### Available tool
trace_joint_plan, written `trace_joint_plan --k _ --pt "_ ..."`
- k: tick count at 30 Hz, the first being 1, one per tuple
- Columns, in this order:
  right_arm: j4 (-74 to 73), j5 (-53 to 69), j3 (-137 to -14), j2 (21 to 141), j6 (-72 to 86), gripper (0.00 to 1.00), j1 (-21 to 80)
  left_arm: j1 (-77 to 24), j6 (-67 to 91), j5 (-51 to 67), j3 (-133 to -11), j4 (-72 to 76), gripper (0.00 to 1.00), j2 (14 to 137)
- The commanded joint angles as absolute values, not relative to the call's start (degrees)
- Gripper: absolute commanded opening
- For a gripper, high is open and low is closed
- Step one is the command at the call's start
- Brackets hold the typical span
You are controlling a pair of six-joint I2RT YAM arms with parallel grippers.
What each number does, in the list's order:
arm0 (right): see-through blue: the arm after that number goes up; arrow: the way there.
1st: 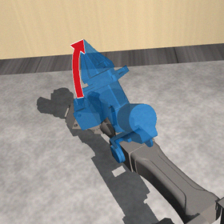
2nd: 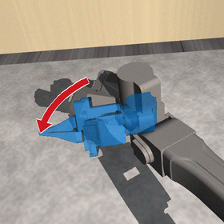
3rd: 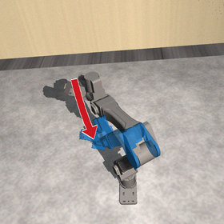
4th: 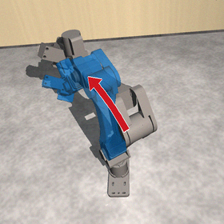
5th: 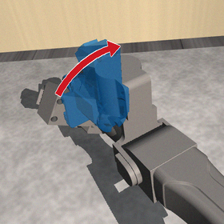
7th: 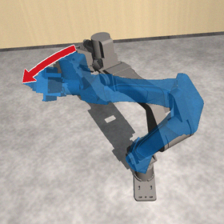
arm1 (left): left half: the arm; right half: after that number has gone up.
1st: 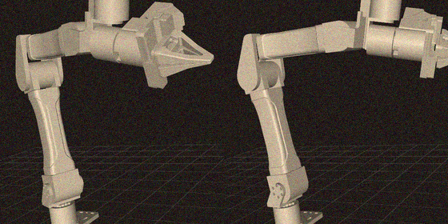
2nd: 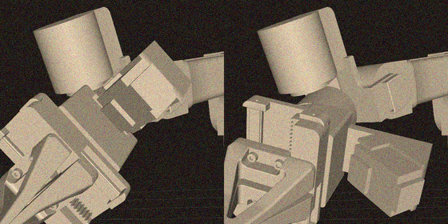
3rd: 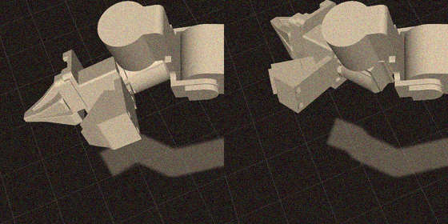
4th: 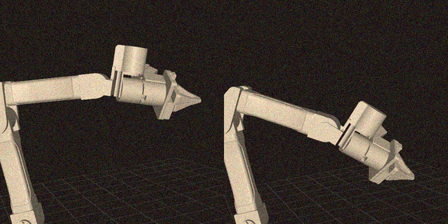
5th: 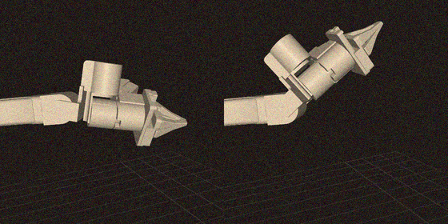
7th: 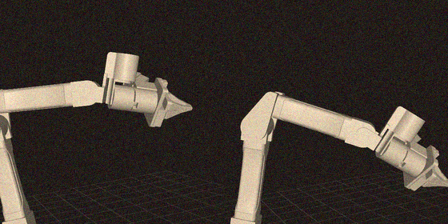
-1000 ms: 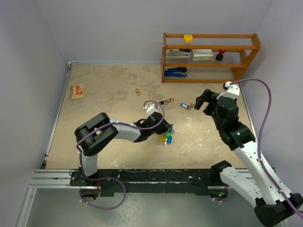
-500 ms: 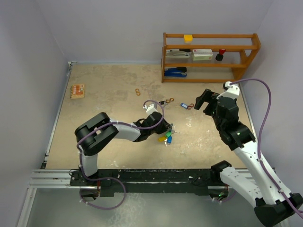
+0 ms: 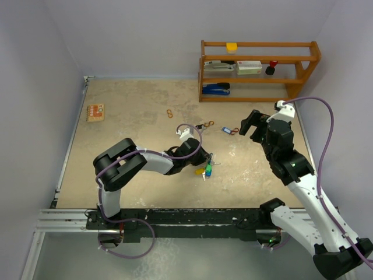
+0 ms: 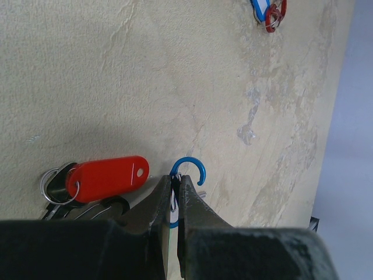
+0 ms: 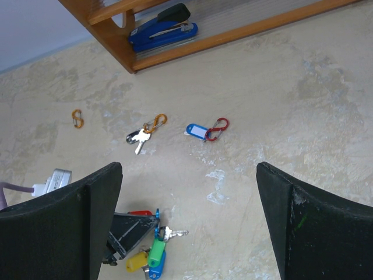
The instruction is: Put the keys on the keyring
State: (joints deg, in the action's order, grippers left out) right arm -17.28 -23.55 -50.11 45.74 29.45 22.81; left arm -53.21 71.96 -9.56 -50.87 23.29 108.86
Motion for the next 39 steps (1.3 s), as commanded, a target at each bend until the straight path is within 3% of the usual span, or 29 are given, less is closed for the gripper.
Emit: trace_joint_plan --k 1,18,39 --pt "-15.53 -25.47 -50.10 45.77 29.70 1.00 22.72 -52.56 72.70 -9.36 -51.64 26.78 0.00 108.97" --pt "-15.21 -25.57 -49.84 46.15 29.57 1.00 22.75 -51.78 68.76 -11.91 -50.13 32.65 0.00 107.60" --pt "-15.19 -25.37 -49.66 45.55 29.70 1.00 22.70 -55.46 45.66 -14.19 -44.31 53.77 0.00 96.11"
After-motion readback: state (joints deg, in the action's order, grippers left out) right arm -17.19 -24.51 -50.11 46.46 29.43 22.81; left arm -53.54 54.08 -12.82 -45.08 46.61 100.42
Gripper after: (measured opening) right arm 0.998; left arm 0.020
